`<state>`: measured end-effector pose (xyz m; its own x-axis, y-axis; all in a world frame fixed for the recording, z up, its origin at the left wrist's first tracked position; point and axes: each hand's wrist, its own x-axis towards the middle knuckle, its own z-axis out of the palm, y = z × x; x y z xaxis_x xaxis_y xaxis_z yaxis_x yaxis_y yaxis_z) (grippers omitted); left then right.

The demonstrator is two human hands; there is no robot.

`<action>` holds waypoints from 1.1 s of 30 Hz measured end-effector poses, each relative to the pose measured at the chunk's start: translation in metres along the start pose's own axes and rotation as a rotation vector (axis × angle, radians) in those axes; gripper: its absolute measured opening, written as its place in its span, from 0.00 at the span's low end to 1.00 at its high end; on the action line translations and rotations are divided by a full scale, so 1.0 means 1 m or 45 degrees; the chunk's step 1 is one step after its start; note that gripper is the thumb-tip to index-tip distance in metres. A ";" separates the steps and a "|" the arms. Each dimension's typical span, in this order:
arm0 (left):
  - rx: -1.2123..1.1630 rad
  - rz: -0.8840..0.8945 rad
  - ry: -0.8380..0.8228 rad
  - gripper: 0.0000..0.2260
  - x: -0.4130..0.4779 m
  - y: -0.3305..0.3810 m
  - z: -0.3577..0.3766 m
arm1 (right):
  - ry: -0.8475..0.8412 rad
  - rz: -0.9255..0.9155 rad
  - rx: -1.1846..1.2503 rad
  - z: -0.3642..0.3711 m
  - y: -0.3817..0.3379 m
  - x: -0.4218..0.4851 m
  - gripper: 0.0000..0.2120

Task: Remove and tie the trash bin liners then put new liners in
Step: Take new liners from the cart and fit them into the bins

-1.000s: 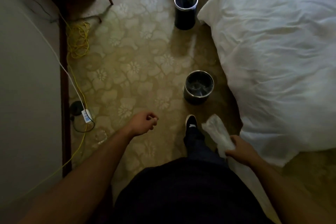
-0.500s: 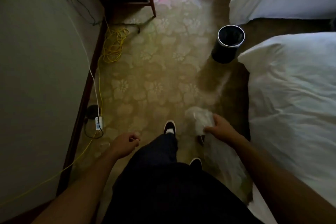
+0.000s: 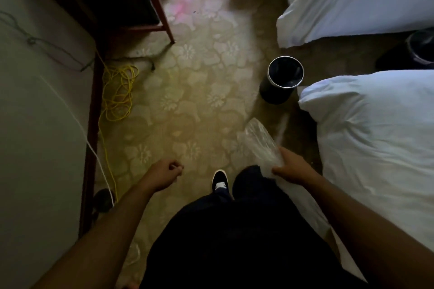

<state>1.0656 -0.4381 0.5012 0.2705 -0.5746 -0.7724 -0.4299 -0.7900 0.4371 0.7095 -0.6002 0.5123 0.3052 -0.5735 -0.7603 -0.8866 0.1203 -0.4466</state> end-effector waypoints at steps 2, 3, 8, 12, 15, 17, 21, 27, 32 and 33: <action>0.021 0.070 -0.011 0.05 0.034 0.049 -0.027 | 0.000 0.063 0.036 -0.018 0.001 0.015 0.35; 0.019 0.104 -0.016 0.05 0.050 0.074 -0.039 | -0.001 0.111 0.045 -0.027 0.003 0.023 0.36; 0.045 0.201 -0.051 0.06 0.136 0.185 -0.085 | -0.002 0.224 0.040 -0.083 0.009 0.082 0.37; 0.095 0.218 -0.053 0.05 0.197 0.248 -0.116 | -0.049 0.244 -0.020 -0.136 0.000 0.147 0.31; 0.144 0.186 -0.001 0.05 0.229 0.281 -0.145 | -0.063 0.155 -0.091 -0.188 -0.035 0.197 0.32; 0.165 0.158 0.042 0.04 0.250 0.299 -0.165 | -0.094 0.058 -0.124 -0.228 -0.069 0.229 0.34; 0.120 0.073 0.101 0.04 0.284 0.322 -0.204 | -0.006 -0.092 -0.086 -0.302 -0.157 0.284 0.30; 0.063 -0.097 0.071 0.03 0.350 0.330 -0.252 | 0.055 -0.267 -0.017 -0.397 -0.275 0.374 0.26; 0.100 -0.111 0.020 0.04 0.434 0.360 -0.313 | 0.083 -0.292 0.009 -0.471 -0.344 0.450 0.28; 0.107 -0.104 0.010 0.04 0.452 0.372 -0.329 | 0.091 -0.267 0.007 -0.485 -0.352 0.464 0.29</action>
<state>1.3114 -1.0618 0.4666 0.3143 -0.5114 -0.7998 -0.4769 -0.8135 0.3327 0.9950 -1.3016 0.5454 0.4573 -0.6425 -0.6149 -0.8042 -0.0035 -0.5944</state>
